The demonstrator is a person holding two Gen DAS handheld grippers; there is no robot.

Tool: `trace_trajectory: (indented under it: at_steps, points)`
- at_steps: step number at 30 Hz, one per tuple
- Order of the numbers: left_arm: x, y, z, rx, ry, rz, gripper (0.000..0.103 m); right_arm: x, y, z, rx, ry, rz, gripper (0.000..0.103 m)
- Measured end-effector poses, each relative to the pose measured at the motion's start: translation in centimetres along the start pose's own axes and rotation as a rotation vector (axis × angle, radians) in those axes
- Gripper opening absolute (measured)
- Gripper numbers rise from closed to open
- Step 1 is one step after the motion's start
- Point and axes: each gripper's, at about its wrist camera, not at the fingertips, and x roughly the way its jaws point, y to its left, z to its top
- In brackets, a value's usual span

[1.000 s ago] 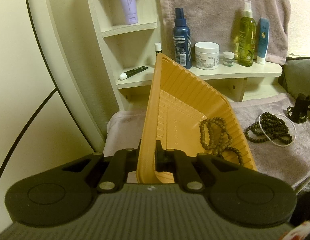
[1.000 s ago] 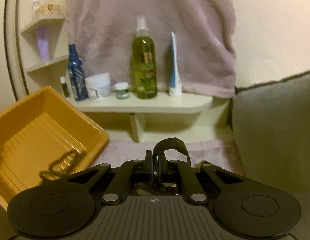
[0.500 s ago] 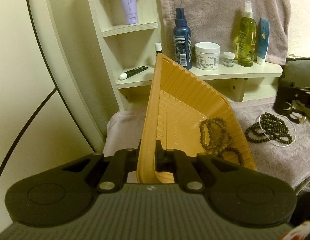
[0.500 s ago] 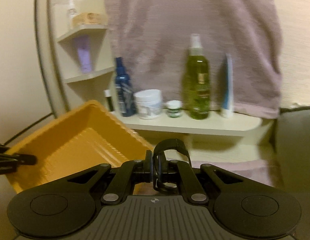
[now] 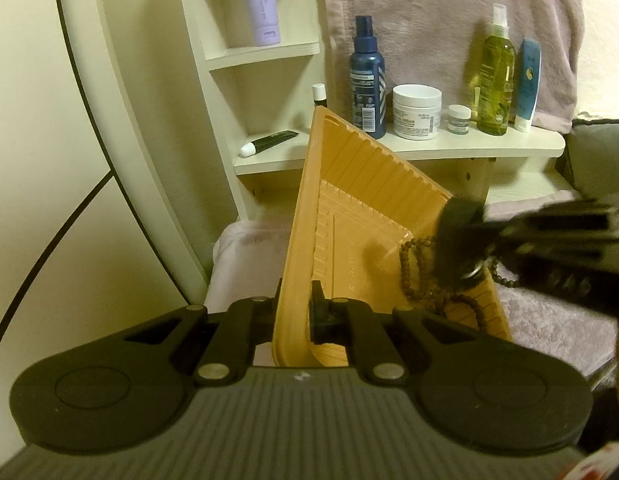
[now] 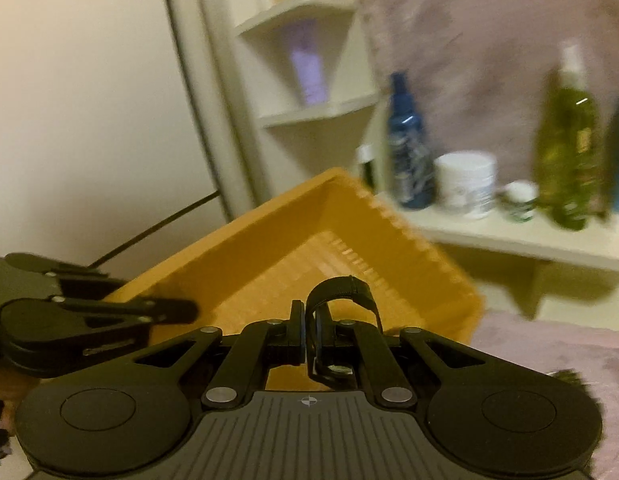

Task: Organize jewelry
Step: 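Carry the black watch into the orange tray and open the right tool, then move the open right tool back toward the gold watch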

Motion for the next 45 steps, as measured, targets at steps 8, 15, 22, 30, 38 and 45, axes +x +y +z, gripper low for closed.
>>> trace_trajectory:
  at_steps: [8, 15, 22, 30, 38, 45]
  points:
    - [0.1, 0.0, 0.0, -0.002, 0.000, -0.002, 0.007, 2.7, 1.5, -0.9, -0.031, 0.120, 0.030, 0.005]
    - [0.2, 0.1, 0.0, -0.005, 0.001, -0.002, 0.007, 3.2, 1.5, -1.5, -0.031, 0.141, 0.020, 0.005]
    - [0.4, 0.4, -0.2, -0.016, 0.007, -0.006, 0.007, 2.8, 0.9, -1.6, -0.007, 0.150, 0.009, 0.038]
    - [0.5, 0.6, -0.3, -0.022, 0.009, -0.009, 0.007, 2.0, 0.3, -2.0, 0.036, 0.145, -0.009, 0.051]
    - [0.4, 0.7, -0.3, -0.021, 0.010, -0.008, 0.007, -1.1, -1.5, -2.6, 0.080, 0.102, -0.075, 0.051]
    - [0.4, 0.5, -0.3, -0.020, 0.008, -0.007, 0.007, -5.1, -3.3, -3.6, 0.100, 0.032, -0.212, 0.051]
